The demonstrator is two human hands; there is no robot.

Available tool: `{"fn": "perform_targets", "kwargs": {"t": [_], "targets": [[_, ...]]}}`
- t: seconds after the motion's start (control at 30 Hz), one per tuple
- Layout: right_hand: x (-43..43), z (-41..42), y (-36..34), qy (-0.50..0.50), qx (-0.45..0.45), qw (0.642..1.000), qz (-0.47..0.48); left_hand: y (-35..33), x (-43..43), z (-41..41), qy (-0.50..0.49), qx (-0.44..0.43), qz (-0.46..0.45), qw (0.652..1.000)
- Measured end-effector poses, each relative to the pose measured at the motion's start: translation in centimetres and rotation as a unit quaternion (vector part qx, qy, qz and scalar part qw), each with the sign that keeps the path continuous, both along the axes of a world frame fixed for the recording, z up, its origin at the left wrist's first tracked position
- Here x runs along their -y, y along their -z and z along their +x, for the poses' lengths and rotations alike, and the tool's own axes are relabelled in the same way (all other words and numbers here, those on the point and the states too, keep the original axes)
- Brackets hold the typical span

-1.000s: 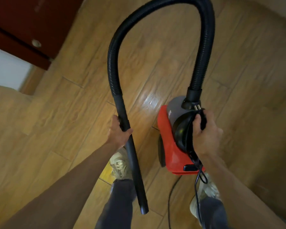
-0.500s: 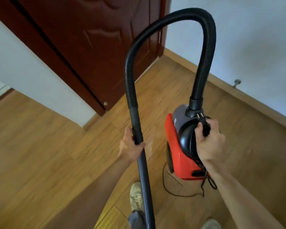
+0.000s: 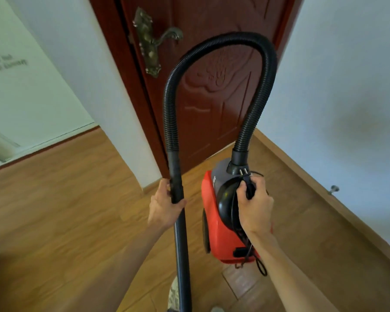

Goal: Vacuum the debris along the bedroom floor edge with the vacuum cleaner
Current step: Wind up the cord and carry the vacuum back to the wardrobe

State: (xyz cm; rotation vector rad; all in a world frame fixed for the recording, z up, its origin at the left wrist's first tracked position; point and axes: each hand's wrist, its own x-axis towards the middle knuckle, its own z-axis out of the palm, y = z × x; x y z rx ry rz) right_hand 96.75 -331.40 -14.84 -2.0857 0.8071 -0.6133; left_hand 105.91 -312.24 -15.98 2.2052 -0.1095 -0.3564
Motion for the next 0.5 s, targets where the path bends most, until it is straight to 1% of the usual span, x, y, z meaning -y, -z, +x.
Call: {"fn": "perform_targets", "kwargs": {"t": [0.17, 0.3, 0.5], "targets": [[-3.1, -1.1, -3.4, -0.096, -0.003, 0.995, -0.028, -4.5, -3.3, -2.5, -0.084, 0.029, -0.013, 0.996], [-5.8, -1.6, -5.6, -0.156, -0.015, 0.988, -0.015, -7.2, -7.4, -4.5, -0.135, 0.043, 0.003, 0.990], [-11.9, -1.2, -8.2, -0.224, -0.024, 0.974, -0.019, -9.2, -14.6, -7.7, -0.208, 0.054, 0.011, 0.977]]}}
